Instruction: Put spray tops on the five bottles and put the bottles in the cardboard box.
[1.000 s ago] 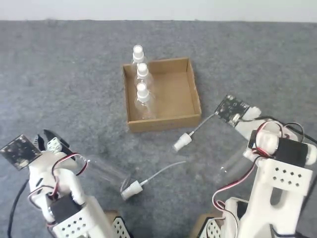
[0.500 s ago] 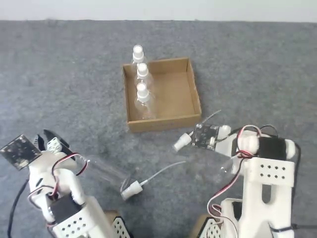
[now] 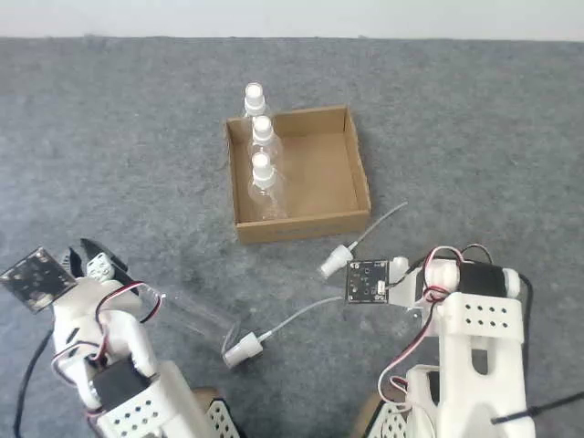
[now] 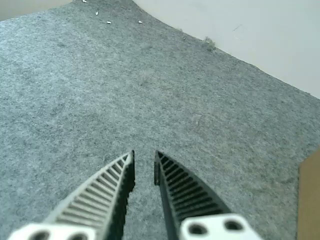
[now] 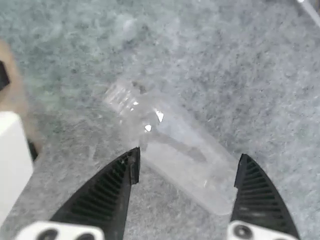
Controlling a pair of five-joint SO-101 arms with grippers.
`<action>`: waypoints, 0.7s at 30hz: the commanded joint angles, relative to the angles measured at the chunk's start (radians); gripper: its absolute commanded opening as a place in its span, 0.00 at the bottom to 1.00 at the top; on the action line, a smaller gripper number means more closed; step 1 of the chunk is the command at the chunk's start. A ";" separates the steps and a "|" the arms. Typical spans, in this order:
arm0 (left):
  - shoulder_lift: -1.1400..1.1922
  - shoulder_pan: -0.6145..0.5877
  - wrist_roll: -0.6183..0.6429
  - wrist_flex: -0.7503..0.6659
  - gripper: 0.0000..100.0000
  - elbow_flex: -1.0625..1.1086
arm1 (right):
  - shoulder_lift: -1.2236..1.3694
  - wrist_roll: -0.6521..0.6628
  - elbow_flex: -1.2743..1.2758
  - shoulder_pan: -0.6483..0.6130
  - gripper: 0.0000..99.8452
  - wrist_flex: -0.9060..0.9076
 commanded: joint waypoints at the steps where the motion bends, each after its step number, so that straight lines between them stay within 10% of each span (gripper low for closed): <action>1: -0.015 -0.006 0.002 -0.009 0.06 -0.016 | -0.025 0.015 0.037 -0.012 0.26 -0.082; 21: -0.015 -0.006 0.002 -0.009 0.06 -0.016 | -0.035 -0.068 0.146 -0.012 0.08 -0.249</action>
